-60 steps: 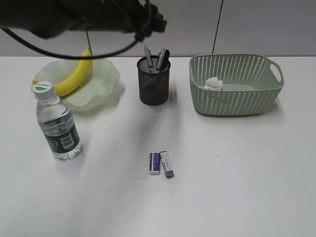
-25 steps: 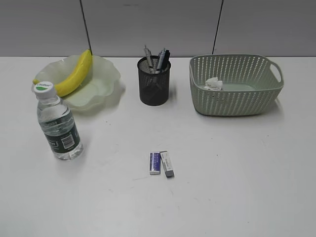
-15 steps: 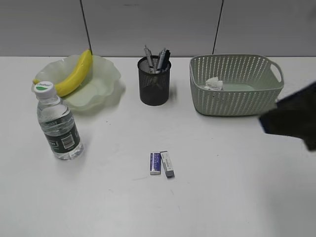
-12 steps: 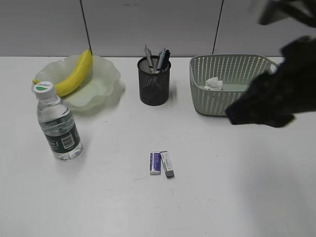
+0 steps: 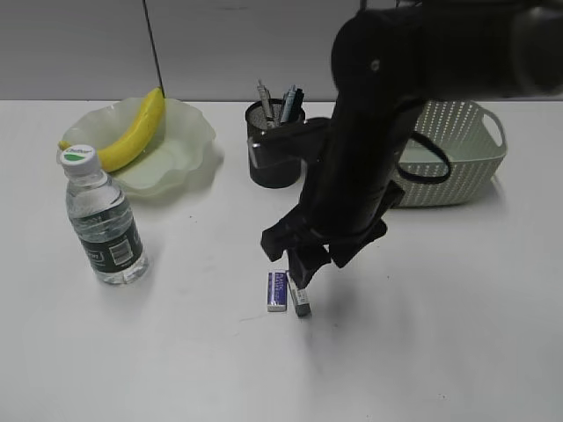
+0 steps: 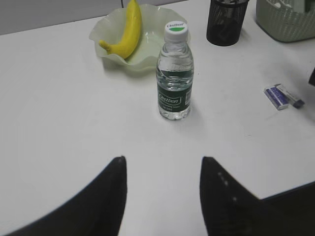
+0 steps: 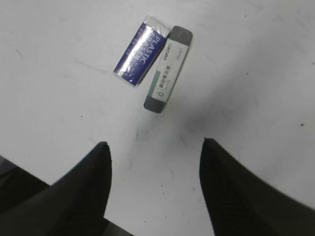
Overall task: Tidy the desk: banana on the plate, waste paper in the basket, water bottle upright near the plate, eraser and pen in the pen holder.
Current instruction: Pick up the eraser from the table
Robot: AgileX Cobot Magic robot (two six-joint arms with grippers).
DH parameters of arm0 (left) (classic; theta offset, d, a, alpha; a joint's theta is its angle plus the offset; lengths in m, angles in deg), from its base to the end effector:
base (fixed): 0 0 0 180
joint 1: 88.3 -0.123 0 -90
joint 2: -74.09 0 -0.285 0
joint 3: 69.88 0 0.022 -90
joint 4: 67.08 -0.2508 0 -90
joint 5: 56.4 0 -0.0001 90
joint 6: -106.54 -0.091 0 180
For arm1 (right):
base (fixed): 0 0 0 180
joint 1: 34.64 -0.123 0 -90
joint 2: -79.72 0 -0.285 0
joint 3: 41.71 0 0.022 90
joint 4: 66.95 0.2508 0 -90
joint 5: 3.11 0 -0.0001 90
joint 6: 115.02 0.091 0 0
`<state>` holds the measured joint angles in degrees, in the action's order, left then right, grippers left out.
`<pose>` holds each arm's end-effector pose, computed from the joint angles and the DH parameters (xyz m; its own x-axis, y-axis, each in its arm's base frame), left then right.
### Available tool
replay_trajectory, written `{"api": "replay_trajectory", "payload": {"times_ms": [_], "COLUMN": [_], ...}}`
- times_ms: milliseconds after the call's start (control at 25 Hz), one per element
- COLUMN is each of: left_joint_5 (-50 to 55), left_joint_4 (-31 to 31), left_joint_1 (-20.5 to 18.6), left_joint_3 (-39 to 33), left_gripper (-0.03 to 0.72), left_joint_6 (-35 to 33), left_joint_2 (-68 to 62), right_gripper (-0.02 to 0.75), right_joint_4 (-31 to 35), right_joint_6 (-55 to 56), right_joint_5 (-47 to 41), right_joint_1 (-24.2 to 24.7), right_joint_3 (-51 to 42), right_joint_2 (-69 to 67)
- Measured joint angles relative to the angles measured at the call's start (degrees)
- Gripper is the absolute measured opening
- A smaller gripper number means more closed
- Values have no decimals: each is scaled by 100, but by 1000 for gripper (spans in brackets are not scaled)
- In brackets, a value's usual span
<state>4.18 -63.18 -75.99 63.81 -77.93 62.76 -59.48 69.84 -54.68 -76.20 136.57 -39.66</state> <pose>-0.0005 -0.0054 0.2888 -0.4489 0.1435 -0.8820 0.2841 0.9587 0.0113 0.2765 0.2575 0.1709 -0.8423 -0.5269 -0.1132 -0.5381 0.8341 0.1213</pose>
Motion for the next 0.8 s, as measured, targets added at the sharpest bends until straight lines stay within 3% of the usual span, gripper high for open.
{"api": "replay_trajectory", "payload": {"times_ms": [600,800], "left_joint_5": [0,0], "left_joint_4": [0,0], "left_joint_1": [0,0], "left_joint_3": [0,0], "left_gripper": [344,341], "left_joint_6": [0,0], "left_joint_2": [0,0], "right_gripper": [454,344], "right_joint_4": [-69,-88], "right_joint_6": [171,261], "right_joint_5": [490,496], "right_joint_1": [-5,-11], "right_joint_3": [258,297], "right_joint_2": [-1105,-1167]}}
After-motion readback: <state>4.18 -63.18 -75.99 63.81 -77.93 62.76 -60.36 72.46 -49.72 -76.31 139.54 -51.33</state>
